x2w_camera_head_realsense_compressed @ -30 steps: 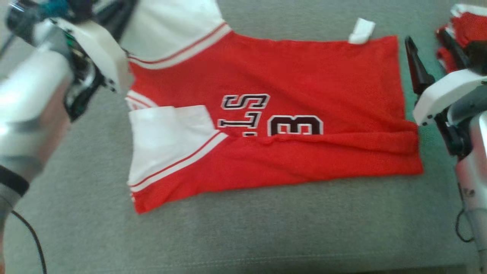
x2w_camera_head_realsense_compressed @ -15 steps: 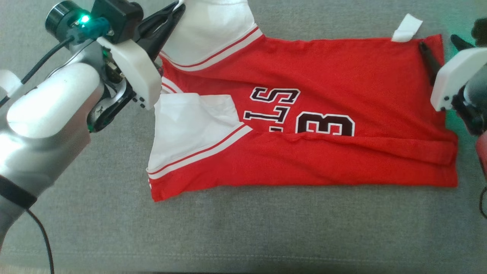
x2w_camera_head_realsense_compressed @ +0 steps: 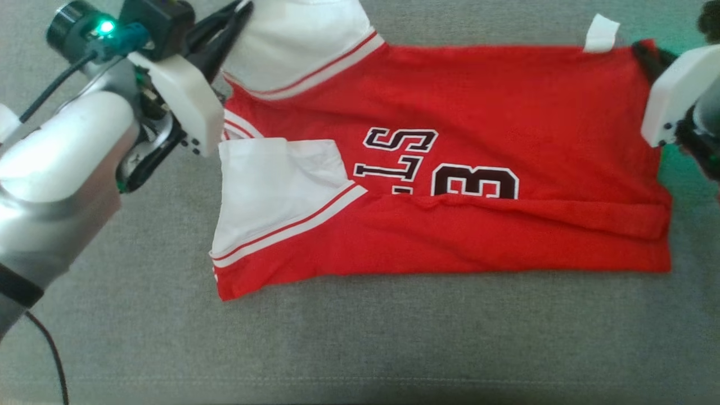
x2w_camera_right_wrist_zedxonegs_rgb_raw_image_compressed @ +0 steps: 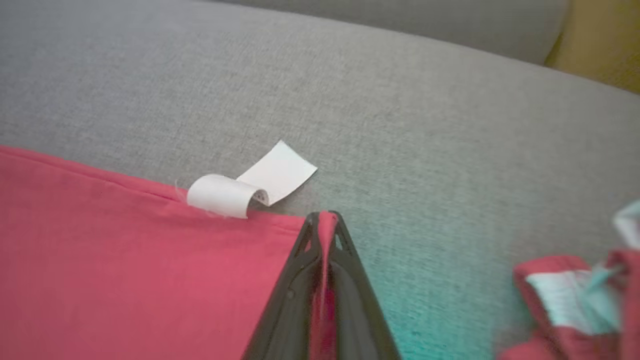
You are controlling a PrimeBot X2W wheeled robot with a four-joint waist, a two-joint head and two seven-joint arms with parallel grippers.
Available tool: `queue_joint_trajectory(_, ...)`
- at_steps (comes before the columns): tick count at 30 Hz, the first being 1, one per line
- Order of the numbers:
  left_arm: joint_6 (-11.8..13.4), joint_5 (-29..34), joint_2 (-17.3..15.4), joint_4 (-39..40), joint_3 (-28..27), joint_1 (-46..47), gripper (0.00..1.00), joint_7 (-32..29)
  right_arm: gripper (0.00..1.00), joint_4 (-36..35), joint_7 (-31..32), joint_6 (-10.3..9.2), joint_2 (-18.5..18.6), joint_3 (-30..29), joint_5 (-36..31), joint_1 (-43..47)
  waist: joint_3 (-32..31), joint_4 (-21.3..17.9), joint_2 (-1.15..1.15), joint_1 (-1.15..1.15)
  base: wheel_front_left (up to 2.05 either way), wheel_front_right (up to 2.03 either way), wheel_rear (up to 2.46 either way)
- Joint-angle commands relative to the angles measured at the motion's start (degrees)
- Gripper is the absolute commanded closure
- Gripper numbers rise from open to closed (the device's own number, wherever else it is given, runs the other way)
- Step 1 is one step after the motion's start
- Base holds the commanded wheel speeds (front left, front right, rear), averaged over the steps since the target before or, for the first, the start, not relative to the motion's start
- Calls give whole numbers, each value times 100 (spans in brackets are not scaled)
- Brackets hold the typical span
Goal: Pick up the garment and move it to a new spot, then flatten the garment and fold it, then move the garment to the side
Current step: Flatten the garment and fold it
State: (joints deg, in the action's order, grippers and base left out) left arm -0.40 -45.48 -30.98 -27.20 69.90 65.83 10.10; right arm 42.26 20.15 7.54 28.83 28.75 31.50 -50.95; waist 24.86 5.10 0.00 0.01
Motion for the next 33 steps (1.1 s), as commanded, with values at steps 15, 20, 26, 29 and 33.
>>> queue_joint_trajectory(15, 129, 166, -213, -912, -774, 981, 100, 438, 100, 195, -2333, -5, -165, -107, -137, -1119, 58, -240, 0, -1, 0, 0, 0)
queue_joint_trajectory(20, 148, 453, -31, -1145, -980, 1256, 100, 484, 100, 369, -2839, -5, -297, -80, -191, -1414, 108, -239, 0, -1, 0, 0, 0)
queue_joint_trajectory(26, 40, 836, 100, -982, -1353, 969, 100, 488, 100, 524, -3106, -5, -297, 127, 6, -1301, 29, -194, 0, -1, 0, 0, 0)
queue_joint_trajectory(29, -24, 949, 105, -934, -1422, 785, 100, 488, 100, 540, -3130, -5, -232, 220, 112, -1181, -38, -170, 0, -1, 0, 0, 0)
queue_joint_trajectory(33, -137, 1114, 52, -762, -1538, 349, 100, 489, 100, 437, -3059, -5, -78, 483, 442, -859, -229, -120, 0, -1, 0, 0, 0)
